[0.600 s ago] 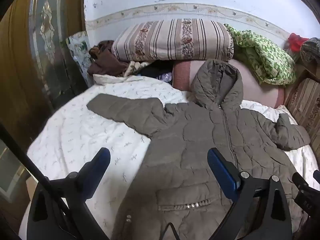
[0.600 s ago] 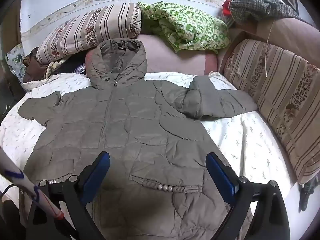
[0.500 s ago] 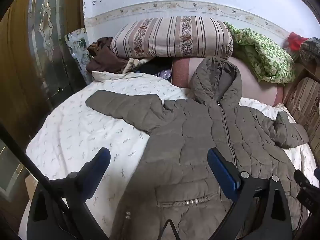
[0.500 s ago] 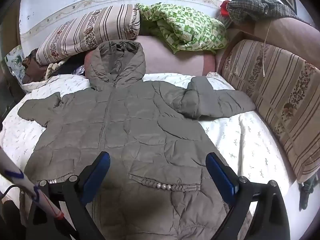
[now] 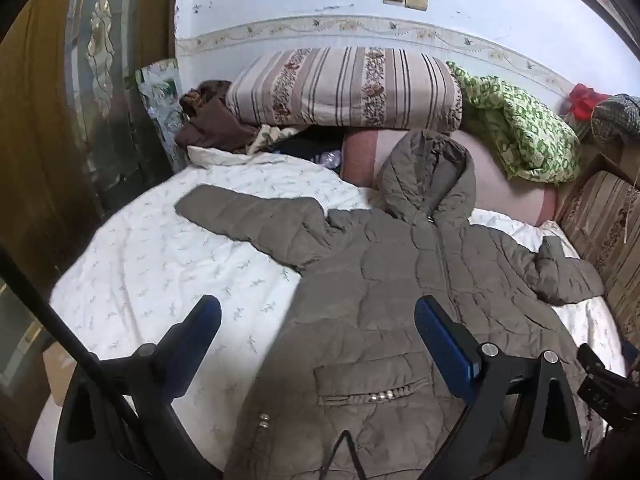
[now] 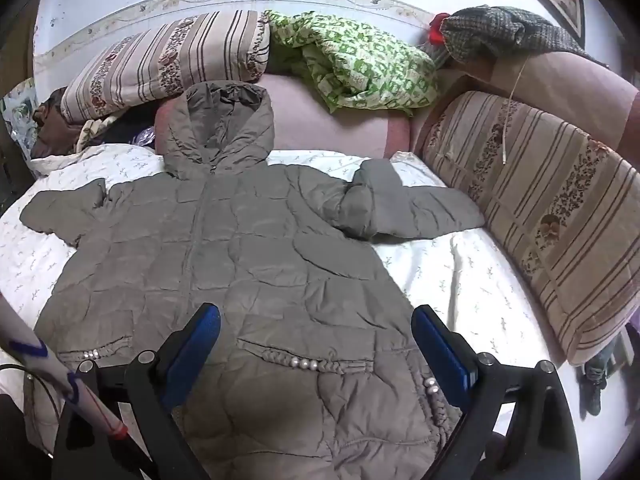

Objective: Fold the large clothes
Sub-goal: 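Move both tools over the jacket toward the sleeve beside the left tool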

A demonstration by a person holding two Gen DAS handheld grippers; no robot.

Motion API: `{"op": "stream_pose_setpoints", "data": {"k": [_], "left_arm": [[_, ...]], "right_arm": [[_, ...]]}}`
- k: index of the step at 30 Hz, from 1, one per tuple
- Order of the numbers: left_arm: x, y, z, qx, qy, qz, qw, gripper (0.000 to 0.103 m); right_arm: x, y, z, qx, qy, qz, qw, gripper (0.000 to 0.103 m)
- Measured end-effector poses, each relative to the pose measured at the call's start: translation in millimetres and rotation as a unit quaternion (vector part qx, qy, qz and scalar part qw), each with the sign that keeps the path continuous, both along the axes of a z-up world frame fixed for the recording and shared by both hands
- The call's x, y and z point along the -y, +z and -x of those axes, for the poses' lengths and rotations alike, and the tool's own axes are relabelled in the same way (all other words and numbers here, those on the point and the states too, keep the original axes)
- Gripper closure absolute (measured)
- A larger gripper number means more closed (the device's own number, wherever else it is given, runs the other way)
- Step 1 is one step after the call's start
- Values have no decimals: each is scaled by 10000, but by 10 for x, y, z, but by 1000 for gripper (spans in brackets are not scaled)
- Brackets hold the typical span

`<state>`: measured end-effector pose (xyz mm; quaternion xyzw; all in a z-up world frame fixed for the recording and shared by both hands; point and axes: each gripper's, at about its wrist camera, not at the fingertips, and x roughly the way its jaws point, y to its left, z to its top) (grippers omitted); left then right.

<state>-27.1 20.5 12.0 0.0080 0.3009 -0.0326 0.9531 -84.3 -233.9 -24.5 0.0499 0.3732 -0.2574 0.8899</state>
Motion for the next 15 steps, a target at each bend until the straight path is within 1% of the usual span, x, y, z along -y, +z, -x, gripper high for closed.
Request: {"op": "stream_pose_setpoints", "data": {"k": [4,6,10,13,14,15], "left_arm": [[80,9,73,295,70,-402,9987,6],[118,1,97,355,28,-492,9982,6],[168,-40,86,173,-270,-345,9989,6],[219,-99,87,-43,-488,-334,9982,6],[221,-100,98,-80,-568,-233,9981,6],[204,-87,119,-124,-676,-19,9976,6]], "right_arm": [[21,3,14,-14,-43,-19,10000,5],[33,12,20,-13,-57,-13,10000,5],[46,27,54,25,-115,20,9999,5],[73,36,66,36,-150,11,9999,5],[79,42,65,36,-157,6,9999,5],[85,43,73,43,-170,5,9998,5]]}}
